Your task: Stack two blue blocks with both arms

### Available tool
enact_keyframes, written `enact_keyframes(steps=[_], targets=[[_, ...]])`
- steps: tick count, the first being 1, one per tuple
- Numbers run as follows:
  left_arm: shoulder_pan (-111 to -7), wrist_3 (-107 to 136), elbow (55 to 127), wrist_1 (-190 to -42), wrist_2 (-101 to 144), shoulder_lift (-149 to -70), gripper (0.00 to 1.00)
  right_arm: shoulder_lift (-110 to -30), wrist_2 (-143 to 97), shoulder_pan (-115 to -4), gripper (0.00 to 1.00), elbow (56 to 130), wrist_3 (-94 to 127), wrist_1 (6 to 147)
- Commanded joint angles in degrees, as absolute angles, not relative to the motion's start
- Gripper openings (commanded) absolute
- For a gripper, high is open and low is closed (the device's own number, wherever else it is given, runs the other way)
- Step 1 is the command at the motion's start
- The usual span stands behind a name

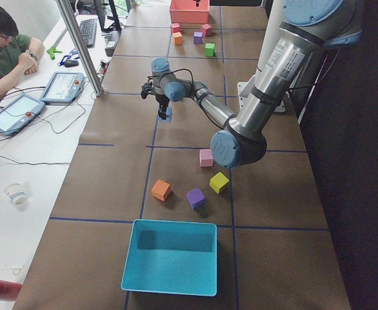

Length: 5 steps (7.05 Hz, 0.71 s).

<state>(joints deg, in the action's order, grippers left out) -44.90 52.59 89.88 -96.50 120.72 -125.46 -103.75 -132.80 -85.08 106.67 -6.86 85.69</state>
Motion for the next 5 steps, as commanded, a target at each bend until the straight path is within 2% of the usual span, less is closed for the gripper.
enact_keyframes(steps=[1,4,5], targets=[[-39.5,60.44,81.25,-93.79,116.15,-139.16,0.37,-103.8,-132.8,-85.08,1.0,106.7,-6.86,85.69],[-33.33,65.03,71.84,-93.87,111.55,-150.09,0.38,-103.8,-132.8,-85.08,1.0,106.7,-6.86,85.69],[-31.83,65.04,71.2,-94.04,109.27,-150.46,0.38,-103.71,-132.8,-85.08,1.0,106.61,-6.86,85.69]])
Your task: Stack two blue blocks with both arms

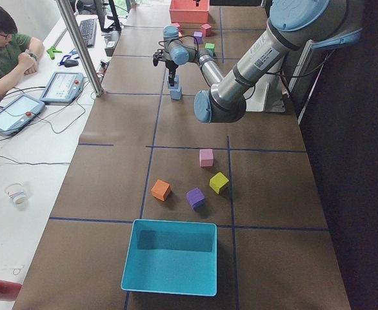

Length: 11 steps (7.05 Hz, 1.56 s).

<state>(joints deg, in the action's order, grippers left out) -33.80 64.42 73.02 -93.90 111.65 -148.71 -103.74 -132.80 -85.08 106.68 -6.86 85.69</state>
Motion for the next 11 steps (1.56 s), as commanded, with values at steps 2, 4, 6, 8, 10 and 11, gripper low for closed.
enact_keyframes(steps=[2,4,6,8,10,11], targets=[[-32.17,64.43,71.19,-93.69,109.16,-150.21,0.38,-103.71,-132.8,-85.08,1.0,106.7,-6.86,85.69],[-32.96,60.15,72.5,-89.25,109.25,-150.29,0.38,-103.71,-132.8,-85.08,1.0,106.61,-6.86,85.69],[-34.01,59.85,72.68,-88.95,109.42,-150.12,0.38,-103.71,-132.8,-85.08,1.0,106.61,-6.86,85.69],[-34.01,59.77,72.69,-89.03,109.42,-149.51,0.38,-103.8,-132.8,-85.08,1.0,106.61,-6.86,85.69],[-34.01,57.84,72.69,-89.03,109.69,-148.8,0.39,-103.8,-132.8,-85.08,1.0,106.61,-6.86,85.69],[-34.01,57.83,72.69,-89.03,109.77,-148.8,0.4,-103.71,-132.72,-85.08,1.0,106.61,-6.86,85.69]])
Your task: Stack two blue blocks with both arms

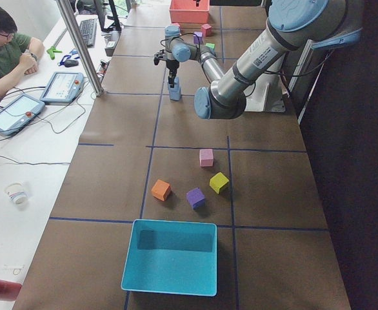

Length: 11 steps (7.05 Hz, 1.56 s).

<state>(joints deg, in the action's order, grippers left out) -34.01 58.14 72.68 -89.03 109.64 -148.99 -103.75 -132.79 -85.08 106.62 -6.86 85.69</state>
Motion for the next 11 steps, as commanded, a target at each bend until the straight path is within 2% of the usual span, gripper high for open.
enact_keyframes(steps=[1,3,4,6,8,10,11], targets=[[-34.01,57.83,72.69,-89.03,109.78,-148.8,0.42,-103.8,-132.8,-85.08,1.0,106.61,-6.86,85.69],[-34.01,57.83,72.77,-89.03,109.86,-148.8,0.49,-103.71,-132.8,-85.08,1.0,106.61,-6.86,85.69],[-33.93,57.83,73.03,-89.03,109.86,-148.8,0.62,-103.8,-132.8,-85.08,1.0,106.61,-6.86,85.61],[-33.93,58.01,73.04,-89.21,109.6,-148.71,1.0,-103.71,-132.72,-85.08,1.0,106.61,-6.86,85.69],[-34.19,58.53,74.69,-88.95,109.77,-148.71,1.0,-103.71,-132.8,-85.08,1.0,106.61,-6.86,85.61],[-37.86,57.93,79.95,-84.22,113.62,-148.62,1.0,-103.71,-132.8,-85.08,1.0,106.7,-6.86,85.69],[-39.62,57.31,83.55,-83.59,115.82,-145.4,1.0,-103.71,-132.8,-85.08,1.0,106.61,-6.86,85.69]])
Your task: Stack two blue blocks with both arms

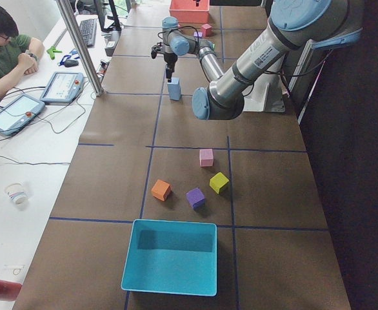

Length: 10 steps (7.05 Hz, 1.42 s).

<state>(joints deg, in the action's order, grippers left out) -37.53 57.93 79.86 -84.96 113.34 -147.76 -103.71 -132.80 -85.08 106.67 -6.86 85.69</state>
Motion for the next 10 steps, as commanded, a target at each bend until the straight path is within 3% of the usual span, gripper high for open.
enact_keyframes(steps=[1,3,4,8,10], targets=[[-41.2,51.65,89.24,-83.5,116.54,-138.67,1.0,-103.71,-132.72,-85.08,1.0,106.61,-6.77,85.69],[-48.74,33.94,102.59,-83.5,117.07,-120.59,1.0,-103.71,-132.63,-85.08,1.0,106.52,-6.59,85.69],[-54.26,23.66,104.92,-83.93,121.16,-113.36,1.0,-103.71,-132.71,-85.08,1.0,106.61,-5.2,85.69],[-79.85,-9.81,104.07,-84.64,131.05,-89.36,1.0,-103.54,-132.8,-84.99,1.0,106.61,-5.18,85.61],[-83.4,-10.63,99.78,-84.9,130.96,-87.63,1.0,-103.54,-132.8,-84.99,1.0,106.61,-5.19,85.61]])
